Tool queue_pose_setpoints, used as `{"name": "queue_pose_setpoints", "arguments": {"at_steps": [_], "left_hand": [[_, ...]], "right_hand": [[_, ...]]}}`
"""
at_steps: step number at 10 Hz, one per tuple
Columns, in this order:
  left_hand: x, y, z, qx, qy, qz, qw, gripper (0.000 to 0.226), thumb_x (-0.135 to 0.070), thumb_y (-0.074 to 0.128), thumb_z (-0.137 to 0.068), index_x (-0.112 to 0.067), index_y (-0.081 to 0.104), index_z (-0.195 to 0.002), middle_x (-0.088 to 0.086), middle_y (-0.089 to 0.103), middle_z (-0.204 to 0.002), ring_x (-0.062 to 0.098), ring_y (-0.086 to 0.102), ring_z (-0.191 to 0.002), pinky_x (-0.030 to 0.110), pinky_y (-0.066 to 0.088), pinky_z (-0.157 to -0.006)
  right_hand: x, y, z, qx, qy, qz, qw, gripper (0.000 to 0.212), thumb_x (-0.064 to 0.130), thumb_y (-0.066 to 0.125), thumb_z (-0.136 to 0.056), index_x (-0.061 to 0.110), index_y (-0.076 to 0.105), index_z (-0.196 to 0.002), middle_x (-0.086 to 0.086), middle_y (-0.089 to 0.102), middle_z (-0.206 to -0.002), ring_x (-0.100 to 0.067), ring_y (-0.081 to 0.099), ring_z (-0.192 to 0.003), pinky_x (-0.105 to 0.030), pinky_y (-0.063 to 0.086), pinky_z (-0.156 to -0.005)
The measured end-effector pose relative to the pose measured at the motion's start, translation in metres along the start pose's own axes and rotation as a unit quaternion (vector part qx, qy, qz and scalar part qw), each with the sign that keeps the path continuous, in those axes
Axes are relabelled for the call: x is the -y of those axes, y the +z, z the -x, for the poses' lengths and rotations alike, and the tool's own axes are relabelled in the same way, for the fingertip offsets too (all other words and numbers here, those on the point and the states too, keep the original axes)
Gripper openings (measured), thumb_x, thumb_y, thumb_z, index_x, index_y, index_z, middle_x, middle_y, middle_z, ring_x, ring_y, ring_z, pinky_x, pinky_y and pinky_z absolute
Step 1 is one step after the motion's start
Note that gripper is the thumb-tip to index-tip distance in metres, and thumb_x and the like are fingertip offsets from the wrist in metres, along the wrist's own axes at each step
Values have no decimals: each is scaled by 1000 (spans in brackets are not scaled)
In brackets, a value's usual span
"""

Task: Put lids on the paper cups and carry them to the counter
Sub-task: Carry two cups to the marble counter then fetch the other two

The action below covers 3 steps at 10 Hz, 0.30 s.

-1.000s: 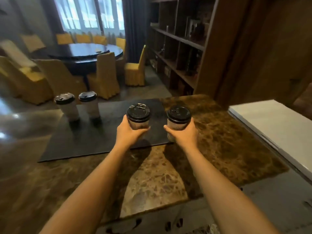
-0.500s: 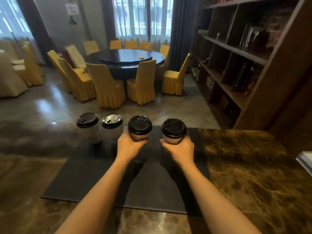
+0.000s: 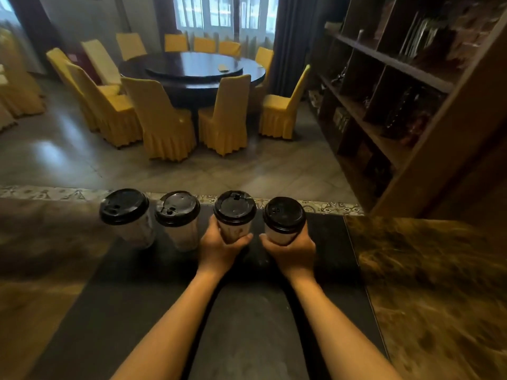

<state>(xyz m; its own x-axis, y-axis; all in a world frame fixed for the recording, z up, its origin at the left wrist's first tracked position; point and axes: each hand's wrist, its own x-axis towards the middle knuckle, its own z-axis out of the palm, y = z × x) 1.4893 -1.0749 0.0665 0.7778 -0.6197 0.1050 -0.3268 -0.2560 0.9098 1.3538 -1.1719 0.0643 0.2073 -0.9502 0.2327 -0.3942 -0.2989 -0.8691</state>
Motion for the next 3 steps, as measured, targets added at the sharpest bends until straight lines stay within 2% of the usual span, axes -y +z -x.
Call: {"name": "queue_pose_setpoints", "arguments": {"at_steps": [1, 2, 3], "left_hand": [[11, 0, 5, 20, -19, -38, 999, 69, -21, 90, -72, -11, 53, -129, 12, 68, -127, 28, 65, -117, 32, 53, -92], [21, 2, 7, 28, -16, -61, 998, 71, -20, 89, -72, -9, 53, -132, 13, 67, -128, 29, 64, -119, 29, 50, -91], [24, 5, 5, 48, -10, -69, 996, 76, -15, 88, -73, -9, 50, -138, 12, 63, -135, 28, 59, -126, 28, 47, -97]], "right_hand": [[-13, 8, 6, 17, 30, 23, 999, 70, 27, 96, -59, 7, 63, -118, -14, 74, -109, -32, 72, -100, -26, 52, -77], [-21, 10, 8, 32, 32, 43, 998, 70, 24, 97, -57, 5, 63, -115, -15, 74, -107, -33, 72, -99, -27, 52, -76], [-23, 7, 6, 64, 42, 54, 996, 85, 25, 99, -53, 6, 58, -125, -14, 70, -121, -31, 67, -111, -24, 47, -84]]}}
